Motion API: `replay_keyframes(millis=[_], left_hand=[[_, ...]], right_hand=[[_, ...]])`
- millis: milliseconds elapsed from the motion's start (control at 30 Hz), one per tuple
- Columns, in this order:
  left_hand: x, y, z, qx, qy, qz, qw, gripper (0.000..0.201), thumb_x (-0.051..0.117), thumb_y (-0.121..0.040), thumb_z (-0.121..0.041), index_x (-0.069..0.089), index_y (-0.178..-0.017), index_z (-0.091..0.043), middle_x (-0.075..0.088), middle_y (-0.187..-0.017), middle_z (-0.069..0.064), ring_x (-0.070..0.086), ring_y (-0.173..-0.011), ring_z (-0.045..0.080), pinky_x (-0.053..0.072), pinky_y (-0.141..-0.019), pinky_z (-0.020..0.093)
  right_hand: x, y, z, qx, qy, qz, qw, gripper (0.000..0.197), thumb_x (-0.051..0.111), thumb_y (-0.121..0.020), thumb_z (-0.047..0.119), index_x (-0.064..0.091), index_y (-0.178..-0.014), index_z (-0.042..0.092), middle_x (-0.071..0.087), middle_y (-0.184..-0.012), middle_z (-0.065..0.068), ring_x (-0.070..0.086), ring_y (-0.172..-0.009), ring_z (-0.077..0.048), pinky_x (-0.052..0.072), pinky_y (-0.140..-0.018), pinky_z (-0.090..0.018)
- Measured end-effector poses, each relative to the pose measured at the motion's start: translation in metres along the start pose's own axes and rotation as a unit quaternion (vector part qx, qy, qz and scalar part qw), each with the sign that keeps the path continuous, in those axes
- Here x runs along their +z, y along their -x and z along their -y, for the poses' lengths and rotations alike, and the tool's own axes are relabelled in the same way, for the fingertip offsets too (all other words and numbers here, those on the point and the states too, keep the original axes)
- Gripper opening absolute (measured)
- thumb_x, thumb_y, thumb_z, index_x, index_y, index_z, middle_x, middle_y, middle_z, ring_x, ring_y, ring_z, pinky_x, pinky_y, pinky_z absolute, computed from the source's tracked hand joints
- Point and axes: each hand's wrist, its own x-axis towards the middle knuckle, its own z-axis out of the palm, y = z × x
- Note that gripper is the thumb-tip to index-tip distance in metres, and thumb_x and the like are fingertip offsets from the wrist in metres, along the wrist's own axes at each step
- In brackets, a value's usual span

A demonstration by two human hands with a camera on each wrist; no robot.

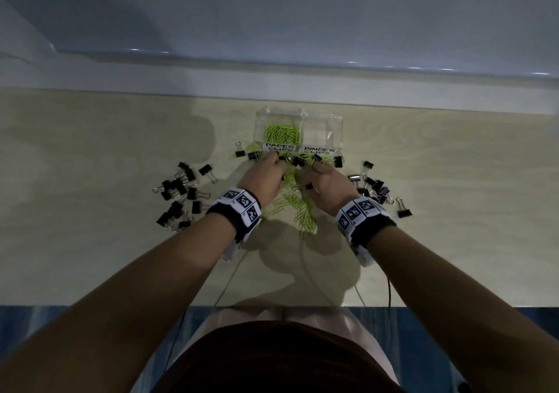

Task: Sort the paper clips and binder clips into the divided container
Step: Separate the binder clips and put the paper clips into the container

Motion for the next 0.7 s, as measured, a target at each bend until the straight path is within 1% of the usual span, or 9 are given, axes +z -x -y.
replay_keyframes(millis=[100, 167, 233, 300, 400, 500, 567, 633, 700], left_hand=[[-0.002, 0.008, 0.003, 0.015, 0.051, -0.025, 0.998, 0.019, 0.048, -0.092, -0.007, 0.055, -0.11, -0.003, 0.05, -0.115, 0.012, 0.054, -0.095, 0.026, 0.048, -0.08, 0.034], [-0.006, 0.017, 0.005, 0.004, 0.104, -0.047, 0.993, 0.031, 0.046, -0.093, -0.006, 0.05, -0.123, -0.007, 0.049, -0.126, 0.01, 0.056, -0.102, 0.024, 0.047, -0.086, 0.031], [-0.008, 0.027, 0.009, -0.023, 0.151, -0.06, 0.986, 0.046, 0.047, -0.093, -0.009, 0.037, -0.138, -0.015, 0.043, -0.138, 0.008, 0.054, -0.111, 0.021, 0.045, -0.092, 0.027], [-0.007, 0.037, 0.014, -0.056, 0.199, -0.069, 0.976, 0.057, 0.048, -0.092, -0.01, 0.026, -0.143, -0.024, 0.04, -0.142, 0.007, 0.053, -0.113, 0.02, 0.047, -0.096, 0.031], [-0.004, 0.056, 0.028, -0.09, 0.239, -0.115, 0.96, 0.061, 0.049, -0.09, -0.003, 0.027, -0.143, -0.024, 0.044, -0.136, 0.006, 0.055, -0.106, 0.019, 0.051, -0.092, 0.034], [-0.002, 0.074, 0.046, -0.124, 0.198, -0.143, 0.962, 0.057, 0.048, -0.088, 0.001, 0.033, -0.14, -0.017, 0.047, -0.131, 0.01, 0.054, -0.101, 0.021, 0.051, -0.088, 0.036], [0.0, 0.079, 0.059, -0.143, 0.133, -0.127, 0.973, 0.051, 0.047, -0.087, 0.0, 0.038, -0.135, -0.014, 0.047, -0.13, 0.013, 0.053, -0.106, 0.027, 0.049, -0.09, 0.04], [0.002, 0.078, 0.066, -0.131, 0.053, -0.121, 0.982, 0.044, 0.049, -0.084, -0.005, 0.046, -0.128, -0.011, 0.049, -0.126, 0.014, 0.049, -0.109, 0.033, 0.047, -0.09, 0.047], [0.004, 0.069, 0.062, -0.119, 0.021, -0.124, 0.985, 0.037, 0.054, -0.083, -0.012, 0.055, -0.12, -0.009, 0.052, -0.12, 0.013, 0.047, -0.109, 0.035, 0.044, -0.09, 0.048]], right_hand=[[-0.001, 0.013, -0.007, -0.006, -0.022, -0.017, 1.0, 0.017, 0.057, -0.08, 0.007, 0.063, -0.096, 0.008, 0.06, -0.105, -0.008, 0.058, -0.092, -0.03, 0.054, -0.069, -0.039], [0.002, 0.023, -0.01, -0.006, -0.034, -0.02, 0.999, 0.02, 0.058, -0.081, 0.009, 0.062, -0.1, 0.01, 0.06, -0.105, -0.008, 0.058, -0.092, -0.029, 0.054, -0.071, -0.039], [0.006, 0.03, -0.012, -0.007, -0.034, -0.028, 0.999, 0.027, 0.061, -0.08, 0.01, 0.06, -0.107, 0.01, 0.059, -0.109, -0.009, 0.056, -0.098, -0.03, 0.054, -0.075, -0.04], [0.009, 0.03, -0.011, -0.002, -0.03, -0.033, 0.999, 0.035, 0.063, -0.079, 0.012, 0.058, -0.114, 0.01, 0.058, -0.114, -0.009, 0.053, -0.103, -0.031, 0.052, -0.081, -0.042], [0.01, 0.024, -0.004, 0.013, -0.021, -0.035, 0.999, 0.036, 0.063, -0.08, 0.013, 0.057, -0.116, 0.012, 0.059, -0.117, -0.007, 0.05, -0.106, -0.03, 0.051, -0.083, -0.045], [0.012, 0.02, 0.002, 0.022, -0.012, -0.044, 0.999, 0.033, 0.063, -0.079, 0.008, 0.059, -0.111, 0.011, 0.059, -0.114, -0.008, 0.051, -0.105, -0.03, 0.052, -0.079, -0.046], [0.013, 0.019, 0.004, 0.015, -0.027, -0.069, 0.997, 0.029, 0.063, -0.076, 0.001, 0.061, -0.104, 0.009, 0.058, -0.107, -0.009, 0.054, -0.099, -0.03, 0.054, -0.073, -0.044], [0.014, 0.021, 0.003, -0.004, -0.056, -0.095, 0.994, 0.022, 0.062, -0.076, -0.003, 0.063, -0.096, 0.007, 0.059, -0.099, -0.009, 0.058, -0.087, -0.029, 0.056, -0.066, -0.042], [0.014, 0.025, 0.002, -0.018, -0.082, -0.121, 0.989, 0.018, 0.062, -0.075, -0.005, 0.064, -0.09, 0.005, 0.06, -0.094, -0.009, 0.06, -0.076, -0.027, 0.056, -0.062, -0.039]])
